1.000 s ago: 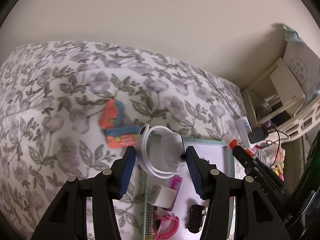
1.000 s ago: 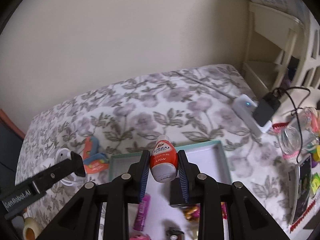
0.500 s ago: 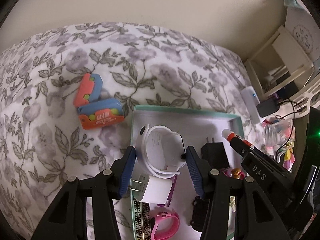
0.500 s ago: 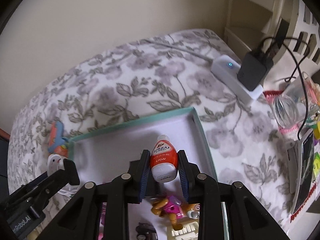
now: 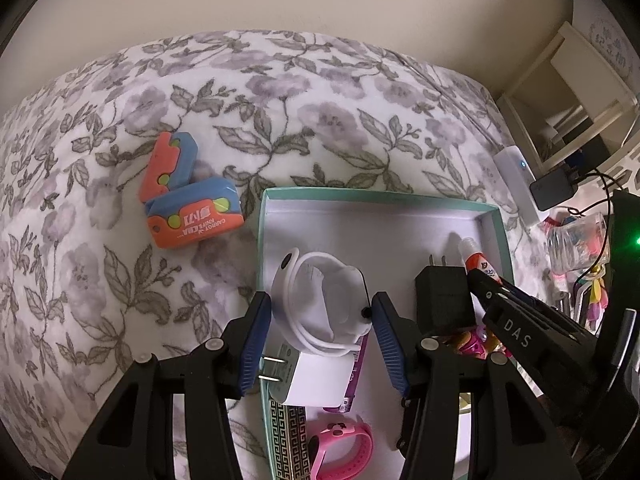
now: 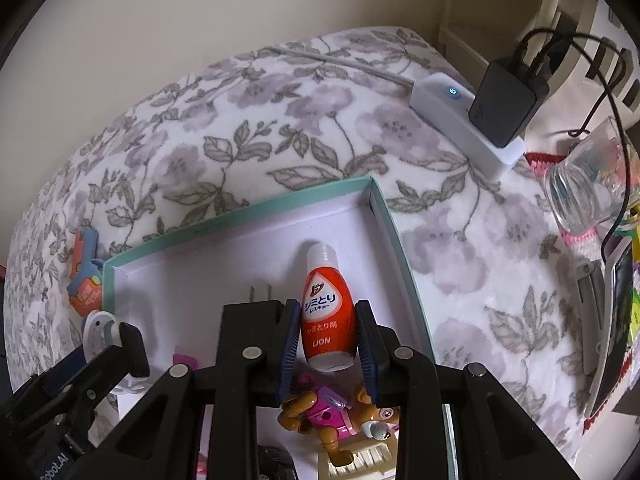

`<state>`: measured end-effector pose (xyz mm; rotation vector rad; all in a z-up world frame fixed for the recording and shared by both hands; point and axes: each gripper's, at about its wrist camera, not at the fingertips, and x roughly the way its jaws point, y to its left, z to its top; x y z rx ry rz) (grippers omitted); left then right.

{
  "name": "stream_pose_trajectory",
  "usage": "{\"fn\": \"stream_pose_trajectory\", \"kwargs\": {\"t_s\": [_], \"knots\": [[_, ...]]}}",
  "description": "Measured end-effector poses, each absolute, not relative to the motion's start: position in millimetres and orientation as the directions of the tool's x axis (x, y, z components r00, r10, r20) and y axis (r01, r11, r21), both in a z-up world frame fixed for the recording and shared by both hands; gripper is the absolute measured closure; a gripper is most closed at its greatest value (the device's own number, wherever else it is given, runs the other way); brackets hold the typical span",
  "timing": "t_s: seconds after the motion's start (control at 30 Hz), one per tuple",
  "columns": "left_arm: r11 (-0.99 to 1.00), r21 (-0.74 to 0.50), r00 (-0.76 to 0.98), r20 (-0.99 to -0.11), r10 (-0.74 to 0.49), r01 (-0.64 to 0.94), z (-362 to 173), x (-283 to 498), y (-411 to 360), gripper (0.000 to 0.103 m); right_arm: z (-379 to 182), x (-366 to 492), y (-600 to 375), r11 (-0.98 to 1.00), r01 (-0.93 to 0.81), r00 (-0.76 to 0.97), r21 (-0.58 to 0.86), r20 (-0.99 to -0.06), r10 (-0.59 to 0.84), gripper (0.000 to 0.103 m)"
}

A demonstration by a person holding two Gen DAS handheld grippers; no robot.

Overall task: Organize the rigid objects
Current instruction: 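Lower the earbud case and red bottle into the tray and open both tools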

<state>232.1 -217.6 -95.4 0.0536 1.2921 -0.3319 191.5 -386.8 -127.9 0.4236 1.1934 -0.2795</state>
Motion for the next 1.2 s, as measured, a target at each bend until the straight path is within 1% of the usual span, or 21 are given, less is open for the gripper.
{"fn": "stream_pose_trajectory", "kwargs": {"t_s": [0.47,0.53,0.6,0.77,0.8,0.83,0.9,1.1,1.17,1.2], "knots": [[0.95,-0.13,0.238,-0.95,-0.201,0.283,-94.7,231.1,-221.1,0.049,-128.9,192.6,-385.4,0.89,0.434,0.328,0.139,-0.945,-0.013,0.073],[0.95,-0.135,0.24,-0.948,-0.207,0.282,-93.0,231.6,-220.6,0.048,-128.9,192.3,-386.3,0.889,0.438,0.327,0.137,-0.945,-0.015,0.072],[0.95,-0.137,0.242,-0.948,-0.208,0.279,-91.6,232.4,-219.5,0.041,-129.9,192.4,-386.5,0.888,0.441,0.32,0.13,-0.947,-0.02,0.072],[0.953,-0.134,0.247,-0.947,-0.204,0.271,-89.3,233.5,-218.0,0.04,-129.4,193.1,-385.3,0.889,0.443,0.315,0.12,-0.949,-0.029,0.072],[0.954,-0.134,0.248,-0.947,-0.203,0.269,-88.5,233.9,-217.5,0.04,-128.5,193.3,-385.2,0.889,0.444,0.316,0.116,-0.948,-0.035,0.067],[0.954,-0.136,0.249,-0.947,-0.205,0.266,-87.4,234.4,-216.5,0.04,-127.6,193.3,-385.3,0.888,0.445,0.318,0.113,-0.947,-0.039,0.059],[0.956,-0.141,0.252,-0.945,-0.208,0.259,-85.0,234.9,-215.8,0.039,-125.0,193.6,-385.2,0.89,0.444,0.323,0.108,-0.945,-0.046,0.053],[0.962,-0.152,0.287,-0.934,-0.215,0.227,-71.6,239.5,-205.8,0.036,-111.5,194.9,-380.2,0.896,0.432,0.352,0.102,-0.934,-0.063,0.051],[0.966,-0.152,0.299,-0.931,-0.211,0.209,-67.9,242.2,-200.9,0.036,-105.4,196.1,-375.3,0.9,0.424,0.367,0.1,-0.928,-0.07,0.045],[0.969,-0.149,0.306,-0.929,-0.206,0.197,-66.1,244.0,-197.2,0.036,-103.1,196.5,-372.3,0.902,0.419,0.376,0.103,-0.924,-0.069,0.039]]}}
